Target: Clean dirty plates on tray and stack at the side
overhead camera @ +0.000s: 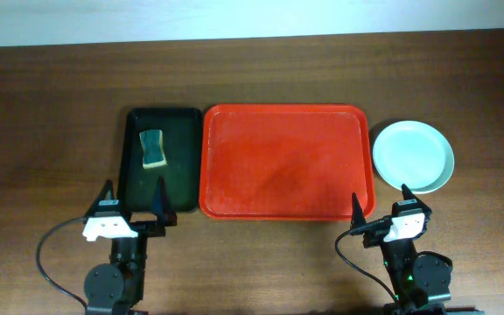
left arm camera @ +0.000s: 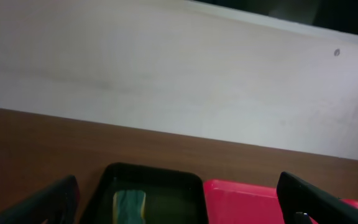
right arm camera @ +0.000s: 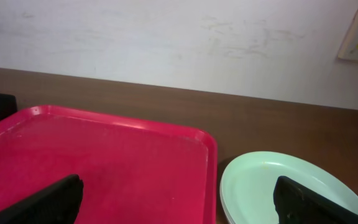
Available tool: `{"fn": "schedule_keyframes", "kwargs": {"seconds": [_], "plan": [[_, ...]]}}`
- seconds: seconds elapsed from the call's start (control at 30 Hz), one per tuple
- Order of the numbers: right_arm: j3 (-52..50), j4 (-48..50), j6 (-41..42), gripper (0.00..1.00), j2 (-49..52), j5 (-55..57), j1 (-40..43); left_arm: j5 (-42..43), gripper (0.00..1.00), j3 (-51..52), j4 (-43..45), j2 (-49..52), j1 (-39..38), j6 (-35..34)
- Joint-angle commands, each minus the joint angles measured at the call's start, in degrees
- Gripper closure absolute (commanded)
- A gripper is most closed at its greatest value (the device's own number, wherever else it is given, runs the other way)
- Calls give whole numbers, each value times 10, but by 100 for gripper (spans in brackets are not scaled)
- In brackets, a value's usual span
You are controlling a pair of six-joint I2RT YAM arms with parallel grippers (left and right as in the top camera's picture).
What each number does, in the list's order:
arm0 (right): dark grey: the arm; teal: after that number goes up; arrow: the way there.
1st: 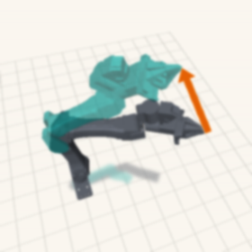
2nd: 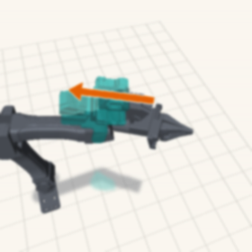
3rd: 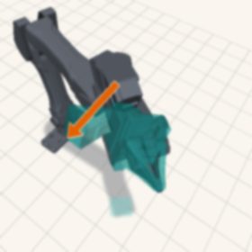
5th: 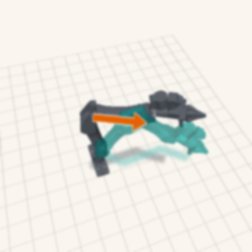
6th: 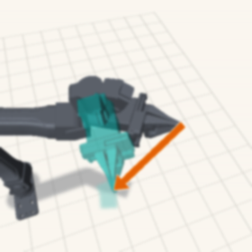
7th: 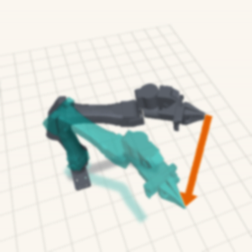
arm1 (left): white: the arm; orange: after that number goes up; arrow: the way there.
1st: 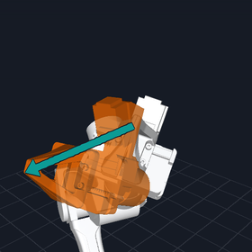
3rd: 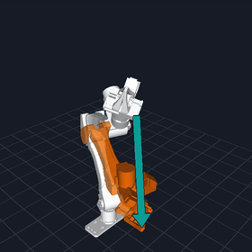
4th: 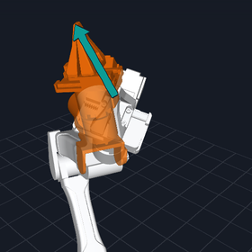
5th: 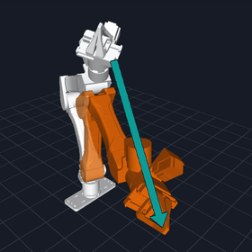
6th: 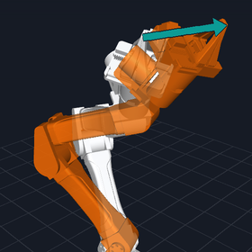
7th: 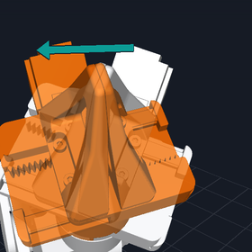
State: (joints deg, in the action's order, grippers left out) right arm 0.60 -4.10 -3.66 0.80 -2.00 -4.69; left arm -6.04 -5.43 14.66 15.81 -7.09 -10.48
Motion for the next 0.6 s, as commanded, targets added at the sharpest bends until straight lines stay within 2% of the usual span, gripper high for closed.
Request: {"fn": "schedule_keyframes", "kwargs": {"seconds": [0.0,0.37,0.57], "plan": [[-3,-2,-4,2,-5,-7,3,-8,1,31,2,-31,4,-2],[-3,-2,-4,2,-5,-7,3,-8,1,49,-56,-89,52,-1],[-3,-2,-4,1,-5,-7,3,-13,1,49,-173,-130,67,-1]]}}
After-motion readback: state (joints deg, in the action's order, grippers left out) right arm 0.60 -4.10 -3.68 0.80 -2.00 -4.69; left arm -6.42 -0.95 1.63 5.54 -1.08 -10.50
